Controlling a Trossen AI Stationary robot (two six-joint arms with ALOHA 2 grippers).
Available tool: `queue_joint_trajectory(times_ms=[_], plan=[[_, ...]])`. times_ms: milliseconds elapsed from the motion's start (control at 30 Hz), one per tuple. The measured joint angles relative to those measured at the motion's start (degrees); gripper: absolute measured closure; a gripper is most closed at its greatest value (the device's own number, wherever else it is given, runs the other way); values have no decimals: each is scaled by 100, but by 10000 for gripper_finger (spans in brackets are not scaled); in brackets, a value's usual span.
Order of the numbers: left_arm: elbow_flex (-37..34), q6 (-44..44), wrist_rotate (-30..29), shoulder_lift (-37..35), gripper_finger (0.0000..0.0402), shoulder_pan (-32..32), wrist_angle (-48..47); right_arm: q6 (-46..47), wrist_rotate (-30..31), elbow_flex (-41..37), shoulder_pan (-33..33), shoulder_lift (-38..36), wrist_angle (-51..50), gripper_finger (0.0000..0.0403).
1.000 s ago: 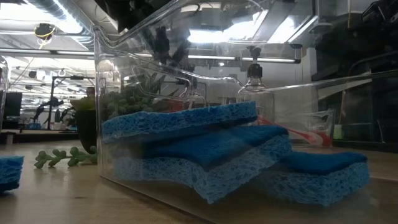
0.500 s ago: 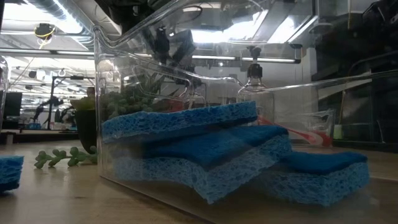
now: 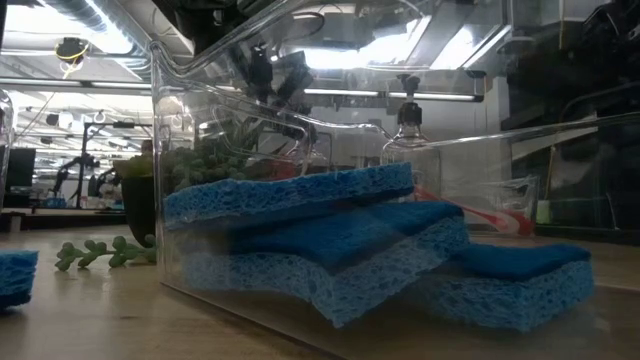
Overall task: Pick & Place Kitchen Sink Supplies
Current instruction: Put the transparent soap dispenser into the top left transparent bin
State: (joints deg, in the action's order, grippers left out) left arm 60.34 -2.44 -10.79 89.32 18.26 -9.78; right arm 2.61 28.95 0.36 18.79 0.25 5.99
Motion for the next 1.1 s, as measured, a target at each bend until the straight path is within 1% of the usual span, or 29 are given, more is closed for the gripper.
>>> queue_joint_trajectory(times_ms=[100,167,300,500,667,800,900,1033,1100], plan=[[0,-18,26,-22,273,-14,30,11,0,0,0,0,0,253],[0,-102,21,-87,273,-15,214,15,0,0,0,0,-2,254],[0,-194,9,-451,273,39,514,26,-2,0,0,0,-21,254],[73,-286,-96,-1355,273,330,530,37,0,0,0,0,-45,254],[111,-284,-491,-2225,273,610,422,12,0,0,0,0,-78,253],[114,-305,-1068,-2827,273,793,-182,-5,-2,0,0,0,-150,253],[114,-655,-1373,-3113,273,926,-896,-33,2,0,0,0,-139,253],[114,-1248,-1561,-3203,273,1037,-1866,-163,5,0,1,0,-140,254],[112,-1446,-1575,-3137,273,1045,-2215,-184,122,0,1,0,-139,254]])
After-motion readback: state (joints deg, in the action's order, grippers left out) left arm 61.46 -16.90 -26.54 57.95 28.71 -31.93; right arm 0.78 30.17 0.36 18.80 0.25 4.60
